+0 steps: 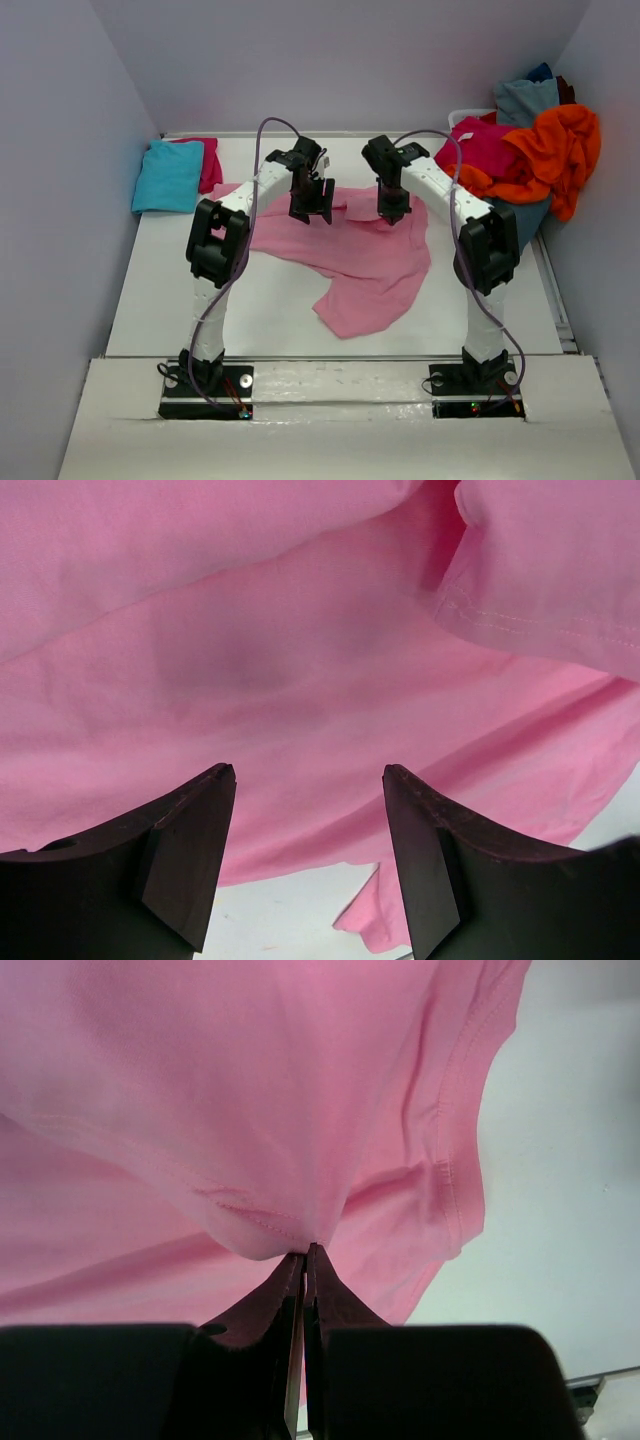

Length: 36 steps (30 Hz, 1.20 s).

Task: Fold and stack the t-shirts
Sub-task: Smooth out the 1/3-folded T-shirt at the center of the board.

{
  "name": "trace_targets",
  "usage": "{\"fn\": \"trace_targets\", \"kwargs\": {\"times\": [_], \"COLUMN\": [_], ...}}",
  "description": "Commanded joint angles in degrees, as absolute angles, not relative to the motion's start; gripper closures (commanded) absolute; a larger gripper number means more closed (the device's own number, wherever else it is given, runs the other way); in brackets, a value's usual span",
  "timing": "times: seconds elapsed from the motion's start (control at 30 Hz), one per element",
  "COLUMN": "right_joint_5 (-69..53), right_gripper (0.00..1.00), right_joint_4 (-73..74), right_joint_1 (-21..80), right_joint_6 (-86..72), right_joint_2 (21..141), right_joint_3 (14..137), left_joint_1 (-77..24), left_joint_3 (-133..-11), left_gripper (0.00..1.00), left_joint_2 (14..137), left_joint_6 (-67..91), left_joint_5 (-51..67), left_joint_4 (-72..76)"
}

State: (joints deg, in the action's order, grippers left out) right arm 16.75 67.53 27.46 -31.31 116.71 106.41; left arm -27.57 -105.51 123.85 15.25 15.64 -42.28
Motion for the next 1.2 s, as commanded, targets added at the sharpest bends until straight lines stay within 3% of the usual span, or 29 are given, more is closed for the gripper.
{"fn": "trace_targets", "kwargs": {"times": [0.0,0.63,0.97,1.0,1.17], "right_joint_5": [19.1,18.5,17.1,17.1,16.9], "right_gripper": [0.93,0.93,0.92,0.9,0.61], "right_joint_4": [70.5,74.5,72.9,72.8,71.4], "right_joint_1": [26.7,22.5,22.5,22.5,22.5], "right_joint_6": [-31.6,-28.6,-27.5,-27.3,-27.4], "right_joint_2": [112.8,115.2,114.0,113.8,112.4], "right_joint_3": [110.3,117.3,109.1,107.6,102.0], "left_joint_1": [-27.4,-27.4,-27.4,-27.4,-27.4], "left_joint_3": [-104.9,-104.3,-104.6,-104.6,-104.5], "left_gripper": [0.27,0.27,0.27,0.27,0.27], "left_joint_2": [120.9,121.0,121.4,121.5,121.6], "left_joint_6": [14.2,14.2,14.2,14.2,14.2], "left_joint_5": [15.8,16.1,16.3,16.3,16.3], "left_joint_4": [-42.7,-42.5,-42.6,-42.7,-42.6]}}
